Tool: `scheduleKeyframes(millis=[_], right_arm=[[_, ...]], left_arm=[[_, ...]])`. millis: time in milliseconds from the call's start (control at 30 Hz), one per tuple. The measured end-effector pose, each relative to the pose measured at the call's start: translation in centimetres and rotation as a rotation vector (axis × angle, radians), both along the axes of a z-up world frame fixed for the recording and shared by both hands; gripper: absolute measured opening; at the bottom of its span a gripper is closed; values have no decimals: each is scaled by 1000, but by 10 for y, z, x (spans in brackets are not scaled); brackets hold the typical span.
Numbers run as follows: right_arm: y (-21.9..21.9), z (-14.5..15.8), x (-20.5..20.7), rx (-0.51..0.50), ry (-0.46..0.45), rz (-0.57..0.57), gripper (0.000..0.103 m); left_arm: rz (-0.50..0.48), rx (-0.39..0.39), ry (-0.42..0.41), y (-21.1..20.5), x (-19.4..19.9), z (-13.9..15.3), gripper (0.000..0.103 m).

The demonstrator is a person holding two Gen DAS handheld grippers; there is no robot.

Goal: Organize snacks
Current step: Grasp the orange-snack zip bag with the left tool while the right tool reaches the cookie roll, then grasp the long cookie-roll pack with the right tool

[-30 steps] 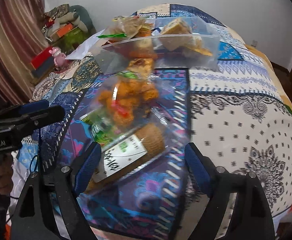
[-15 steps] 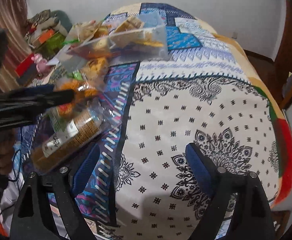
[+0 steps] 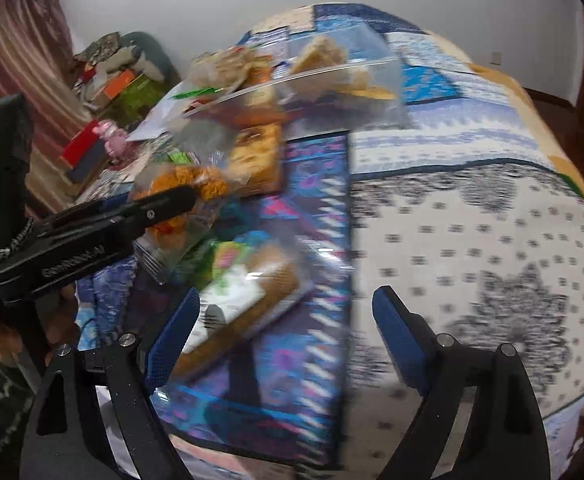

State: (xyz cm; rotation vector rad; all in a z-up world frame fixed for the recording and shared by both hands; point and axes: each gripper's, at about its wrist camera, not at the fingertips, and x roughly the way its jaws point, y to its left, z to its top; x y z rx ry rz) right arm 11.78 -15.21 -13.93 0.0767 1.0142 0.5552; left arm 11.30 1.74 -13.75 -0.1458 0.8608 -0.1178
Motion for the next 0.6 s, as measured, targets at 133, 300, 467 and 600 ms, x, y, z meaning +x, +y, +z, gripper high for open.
scheduleKeyframes(millis=[133,300,467,600], right_arm=[[25,-7,-1,-17,12,34,87],[39,-23,-4,-78,-2,56,87],[26,-20,-2,-102,-11,83,81],[8,-15,-1,-140,-26,98,77]], left_arm=[[40,7,-9,18,-18,3,53],[50,-13,-7,27,-35,2,53],[43,-23,-20,23,-40,4,53],[27,-28,-31,17,-42,7,53]])
